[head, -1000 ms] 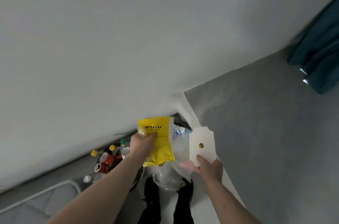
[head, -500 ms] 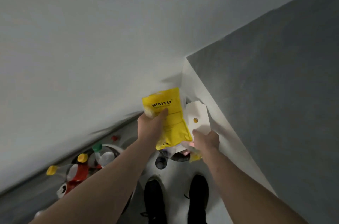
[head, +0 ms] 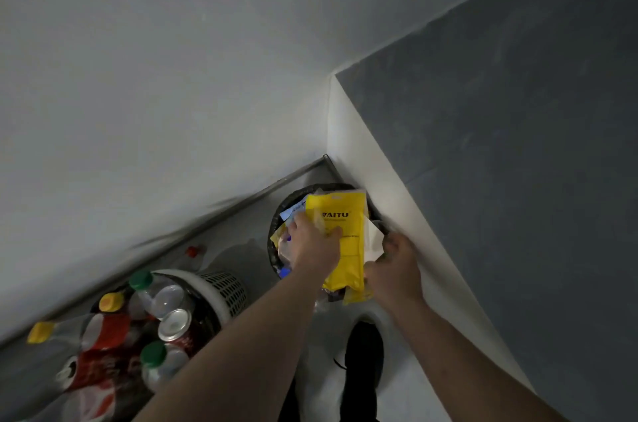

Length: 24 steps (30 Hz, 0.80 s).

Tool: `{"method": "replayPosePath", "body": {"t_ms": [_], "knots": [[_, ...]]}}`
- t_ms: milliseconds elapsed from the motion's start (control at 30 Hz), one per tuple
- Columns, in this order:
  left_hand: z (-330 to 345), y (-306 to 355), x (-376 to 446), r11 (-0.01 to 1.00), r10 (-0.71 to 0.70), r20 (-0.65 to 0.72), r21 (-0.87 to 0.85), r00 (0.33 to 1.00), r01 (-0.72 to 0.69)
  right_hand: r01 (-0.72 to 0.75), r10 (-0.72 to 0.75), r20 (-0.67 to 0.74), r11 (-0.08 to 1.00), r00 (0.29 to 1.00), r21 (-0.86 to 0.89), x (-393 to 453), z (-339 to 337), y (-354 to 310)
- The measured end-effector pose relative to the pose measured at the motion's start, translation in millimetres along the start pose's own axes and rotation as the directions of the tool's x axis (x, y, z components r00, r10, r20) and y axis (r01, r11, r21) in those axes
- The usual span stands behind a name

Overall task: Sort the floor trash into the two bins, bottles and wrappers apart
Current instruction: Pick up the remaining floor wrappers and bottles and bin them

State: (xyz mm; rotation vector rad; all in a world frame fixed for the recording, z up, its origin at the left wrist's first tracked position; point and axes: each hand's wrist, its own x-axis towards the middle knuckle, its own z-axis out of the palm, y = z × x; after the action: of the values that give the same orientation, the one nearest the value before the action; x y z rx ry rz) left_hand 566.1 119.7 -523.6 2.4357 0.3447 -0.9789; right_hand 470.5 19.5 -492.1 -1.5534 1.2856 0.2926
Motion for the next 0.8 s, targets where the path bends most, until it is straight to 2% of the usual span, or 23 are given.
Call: {"method": "replayPosePath", "body": {"t_ms": [67, 133, 200, 267, 433, 533, 567, 633, 700, 800], "knots": [[3, 2, 0, 0.996, 0.05, -0.033, 0.076, 0.998, -0.047, 0.152, -0.153, -0.004, 0.981, 0.988, -0.117, -9, 0, 5], [2, -1, 2, 0.995, 0.081, -0.045, 0.061, 0.996, -0.078, 0.287, -0.288, 0.031, 0.931, 0.957, -0.226, -16, 3, 8], [-2, -7, 2, 0.994, 0.095, -0.046, 0.063, 0.994, -0.092, 0.418, -0.422, 0.068, 0.839, 0.904, -0.349, -18, 8, 13], [-7, -15, -1, 0.992, 0.117, -0.059, 0.054, 0.991, -0.114, 0.488, -0.484, 0.139, 0.736, 0.864, -0.469, -18, 14, 11], [-21, -36, -13, 0.971, 0.239, -0.07, -0.013, 0.969, -0.24, 0.497, -0.419, 0.302, 0.51, 0.856, -0.702, -15, 30, 3], [-30, -50, -16, 0.911, 0.4, -0.101, 0.153, 0.911, -0.383, 0.493, -0.341, 0.379, 0.37, 0.861, -0.788, -6, 40, 7], [-32, -55, -15, 0.868, 0.466, -0.07, 0.232, 0.882, -0.44, 0.494, -0.338, 0.389, 0.327, 0.857, -0.805, -3, 43, 7], [-33, -63, -9, 0.759, 0.553, 0.079, 0.364, 0.829, -0.541, 0.489, -0.322, 0.401, 0.269, 0.857, -0.83, 4, 48, 6], [-30, -70, 2, 0.678, 0.543, 0.227, 0.449, 0.808, -0.582, 0.483, -0.282, 0.412, 0.267, 0.867, -0.834, 12, 52, 7], [-17, -76, 23, 0.571, 0.504, 0.347, 0.554, 0.791, -0.606, 0.493, -0.209, 0.449, 0.26, 0.868, -0.831, 30, 57, 14]]}}
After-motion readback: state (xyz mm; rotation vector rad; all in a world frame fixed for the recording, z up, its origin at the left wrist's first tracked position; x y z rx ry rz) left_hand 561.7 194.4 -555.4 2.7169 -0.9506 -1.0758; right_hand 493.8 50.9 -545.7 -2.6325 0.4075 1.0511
